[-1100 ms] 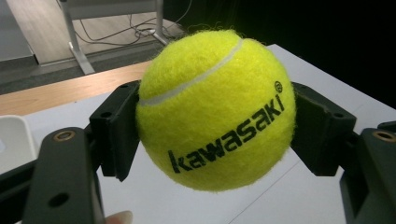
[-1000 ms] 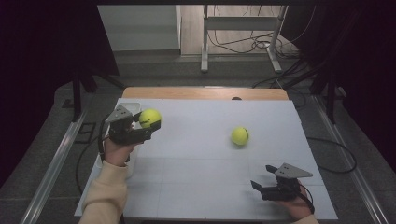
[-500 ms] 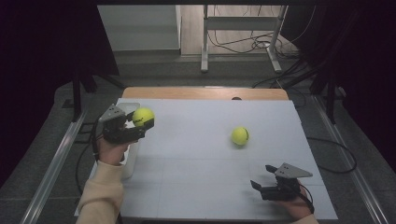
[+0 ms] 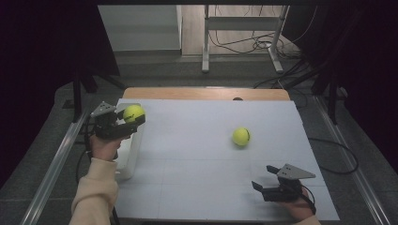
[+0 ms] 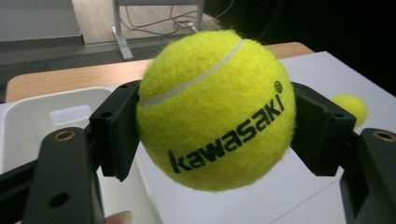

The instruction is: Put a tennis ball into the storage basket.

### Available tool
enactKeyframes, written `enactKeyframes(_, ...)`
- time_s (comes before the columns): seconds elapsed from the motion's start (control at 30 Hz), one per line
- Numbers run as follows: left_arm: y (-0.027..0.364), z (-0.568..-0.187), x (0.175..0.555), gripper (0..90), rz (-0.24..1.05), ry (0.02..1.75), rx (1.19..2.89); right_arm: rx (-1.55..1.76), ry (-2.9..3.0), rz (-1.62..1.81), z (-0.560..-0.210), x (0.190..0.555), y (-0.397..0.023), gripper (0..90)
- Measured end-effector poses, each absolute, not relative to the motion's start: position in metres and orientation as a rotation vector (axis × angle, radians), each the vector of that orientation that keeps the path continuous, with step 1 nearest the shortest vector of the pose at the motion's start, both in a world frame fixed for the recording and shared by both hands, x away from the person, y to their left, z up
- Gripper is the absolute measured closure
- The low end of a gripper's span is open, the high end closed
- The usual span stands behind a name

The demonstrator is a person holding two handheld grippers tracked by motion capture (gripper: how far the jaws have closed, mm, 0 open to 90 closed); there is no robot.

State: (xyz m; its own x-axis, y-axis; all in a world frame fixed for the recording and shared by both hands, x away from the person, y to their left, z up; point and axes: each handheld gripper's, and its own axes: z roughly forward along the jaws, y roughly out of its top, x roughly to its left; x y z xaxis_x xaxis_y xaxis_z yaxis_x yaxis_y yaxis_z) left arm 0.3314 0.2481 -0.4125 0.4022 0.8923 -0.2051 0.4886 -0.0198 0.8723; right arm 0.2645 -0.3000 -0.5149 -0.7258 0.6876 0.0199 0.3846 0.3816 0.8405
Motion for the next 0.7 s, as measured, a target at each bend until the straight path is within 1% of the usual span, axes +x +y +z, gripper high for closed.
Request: enactKeyframes(0.7,0.271,-0.417,0.353,26.3,0.526,1.351,1.674,0.929,2.316,1.273,-0.514,0.265,-0.300,13.7)
